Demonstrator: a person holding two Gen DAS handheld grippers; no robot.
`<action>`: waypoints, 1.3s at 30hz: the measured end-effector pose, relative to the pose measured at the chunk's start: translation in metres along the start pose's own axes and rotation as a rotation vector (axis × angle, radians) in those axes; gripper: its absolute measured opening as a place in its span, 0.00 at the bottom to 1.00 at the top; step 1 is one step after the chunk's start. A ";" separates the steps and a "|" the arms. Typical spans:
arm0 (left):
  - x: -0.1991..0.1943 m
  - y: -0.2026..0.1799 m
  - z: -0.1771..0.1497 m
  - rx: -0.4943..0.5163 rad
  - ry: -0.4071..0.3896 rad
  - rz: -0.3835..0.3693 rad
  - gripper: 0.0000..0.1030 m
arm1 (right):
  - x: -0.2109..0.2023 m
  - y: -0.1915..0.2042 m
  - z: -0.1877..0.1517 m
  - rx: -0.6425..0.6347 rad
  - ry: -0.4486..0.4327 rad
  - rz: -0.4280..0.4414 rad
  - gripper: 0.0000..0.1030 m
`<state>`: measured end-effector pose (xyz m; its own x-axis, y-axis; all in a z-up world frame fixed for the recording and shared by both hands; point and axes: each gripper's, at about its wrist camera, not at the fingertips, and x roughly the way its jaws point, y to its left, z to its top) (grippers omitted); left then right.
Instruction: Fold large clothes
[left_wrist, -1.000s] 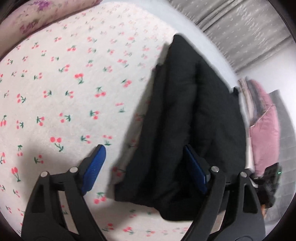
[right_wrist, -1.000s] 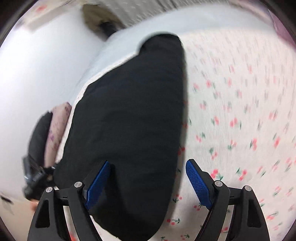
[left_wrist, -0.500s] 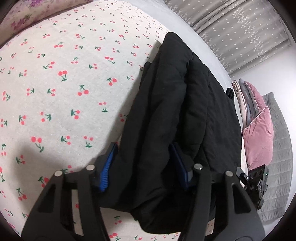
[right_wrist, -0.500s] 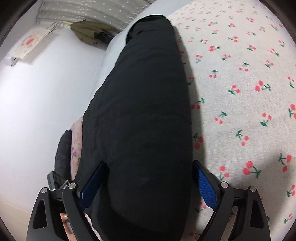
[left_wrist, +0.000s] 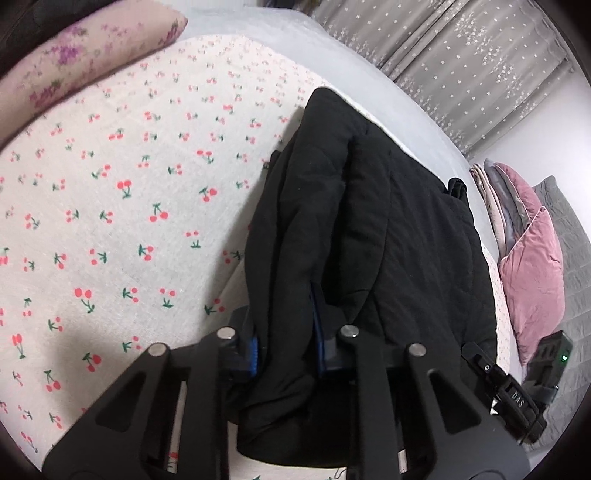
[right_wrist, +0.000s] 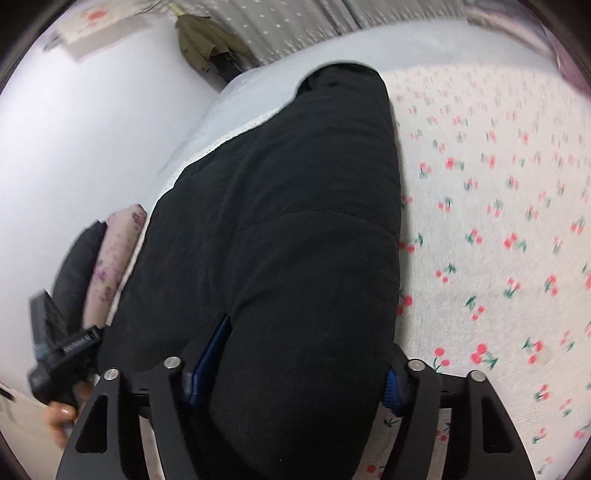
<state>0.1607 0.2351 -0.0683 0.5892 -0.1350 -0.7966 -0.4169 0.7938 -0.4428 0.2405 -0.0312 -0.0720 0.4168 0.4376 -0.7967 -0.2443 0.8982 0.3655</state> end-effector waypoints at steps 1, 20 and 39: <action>-0.002 -0.003 0.000 0.009 -0.013 0.002 0.21 | -0.003 0.008 0.000 -0.035 -0.016 -0.028 0.61; -0.029 -0.149 -0.045 0.158 -0.098 -0.185 0.16 | -0.108 0.057 0.006 -0.463 -0.307 -0.456 0.49; 0.097 -0.532 -0.276 0.521 0.259 -0.488 0.17 | -0.380 -0.338 -0.006 -0.170 -0.369 -0.853 0.48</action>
<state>0.2487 -0.3638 -0.0233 0.4151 -0.6264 -0.6598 0.2682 0.7772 -0.5692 0.1593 -0.5018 0.1043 0.7577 -0.3521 -0.5495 0.1583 0.9160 -0.3687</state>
